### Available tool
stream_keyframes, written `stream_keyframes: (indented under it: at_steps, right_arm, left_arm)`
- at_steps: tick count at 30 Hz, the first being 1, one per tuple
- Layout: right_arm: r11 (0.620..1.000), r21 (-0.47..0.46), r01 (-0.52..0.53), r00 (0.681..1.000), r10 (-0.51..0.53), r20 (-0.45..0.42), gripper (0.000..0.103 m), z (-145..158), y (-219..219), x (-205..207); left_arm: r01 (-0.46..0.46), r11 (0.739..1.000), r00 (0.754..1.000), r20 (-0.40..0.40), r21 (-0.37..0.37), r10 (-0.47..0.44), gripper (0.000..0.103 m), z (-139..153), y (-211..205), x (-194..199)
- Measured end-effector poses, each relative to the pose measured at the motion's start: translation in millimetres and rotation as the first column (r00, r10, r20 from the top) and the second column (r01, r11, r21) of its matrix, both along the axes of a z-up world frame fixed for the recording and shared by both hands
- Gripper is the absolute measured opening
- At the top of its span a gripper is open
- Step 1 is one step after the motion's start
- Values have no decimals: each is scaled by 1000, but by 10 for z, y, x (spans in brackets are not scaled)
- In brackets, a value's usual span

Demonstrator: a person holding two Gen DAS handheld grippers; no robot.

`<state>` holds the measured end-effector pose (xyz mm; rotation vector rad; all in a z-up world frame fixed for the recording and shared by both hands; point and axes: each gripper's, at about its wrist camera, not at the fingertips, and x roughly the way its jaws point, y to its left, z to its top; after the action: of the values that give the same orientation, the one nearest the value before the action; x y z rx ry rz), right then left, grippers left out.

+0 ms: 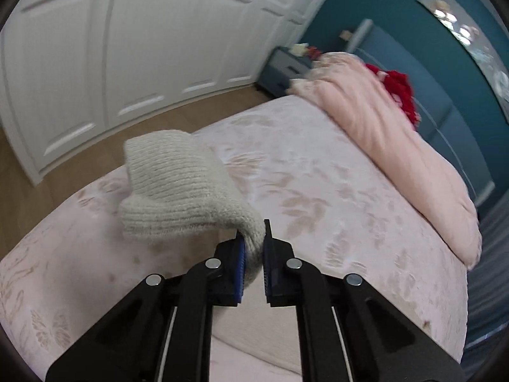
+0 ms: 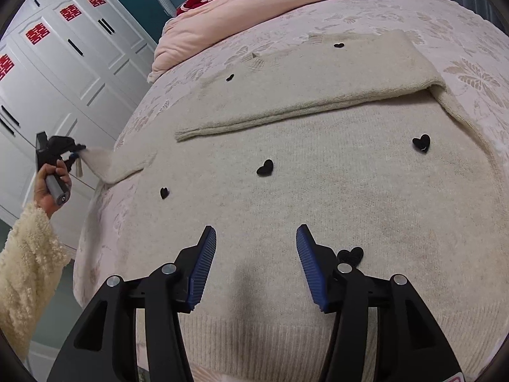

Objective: Fold small clothes

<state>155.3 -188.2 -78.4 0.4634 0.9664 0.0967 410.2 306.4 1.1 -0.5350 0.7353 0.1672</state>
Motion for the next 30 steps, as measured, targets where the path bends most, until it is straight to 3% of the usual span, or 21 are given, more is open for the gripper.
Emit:
stream_keyframes:
  at_steps: [3, 6, 8, 11, 13, 16, 17, 18, 20, 24, 28, 29, 30]
  right_arm:
    - [999, 34, 41, 999, -42, 11, 52, 21, -128, -33]
    - [996, 46, 81, 996, -82, 21, 53, 57, -286, -94]
    - [993, 37, 109, 994, -110, 14, 54, 58, -419, -138]
    - [990, 16, 142, 990, -142, 14, 58, 67, -625, -199]
    - [989, 1, 147, 989, -147, 19, 59, 81, -743, -216]
    - [989, -7, 148, 989, -148, 23, 61, 140, -914, -135]
    - [989, 6, 148, 989, -148, 28, 64, 161, -972, -77]
    - [989, 28, 145, 989, -145, 27, 68, 177, -1024, 24]
    - [991, 54, 119, 993, -120, 10, 69, 172, -1054, 283]
    - [991, 93, 97, 995, -96, -20, 70, 54, -985, 902]
    - [986, 110, 127, 990, -119, -72, 70, -180, -829, 1257]
    - [985, 120, 127, 989, -117, -91, 67, -239, -781, 1299]
    - [984, 116, 132, 987, -120, -110, 54, -285, -735, 1326]
  left_arm:
    - [215, 976, 972, 88, 28, -216, 8, 440, -951, -112]
    - [411, 911, 905, 105, 32, -412, 8, 545, -1980, -294]
    - [518, 855, 853, 66, 16, -517, 9, 382, -2620, -436]
    - [611, 789, 788, -43, -65, -614, 14, -209, -3365, -665]
    - [604, 788, 776, -140, -115, -615, 20, -649, -3639, -836]
    - [567, 802, 790, -151, -189, -594, 29, -911, -3627, -1125]
    - [549, 808, 802, -139, -214, -581, 44, -918, -3538, -1189]
    - [515, 827, 827, -123, -225, -549, 58, -907, -3411, -1286]
    - [446, 865, 875, -93, -229, -476, 65, -873, -3126, -1353]
    - [294, 923, 930, -147, -248, -336, 66, -905, -2446, -1155]
    - [149, 927, 963, -162, -345, -216, 66, -962, -1790, -1037]
    - [131, 930, 967, -161, -345, -196, 66, -951, -1687, -1022]
    - [117, 934, 969, -166, -336, -182, 66, -946, -1606, -1010]
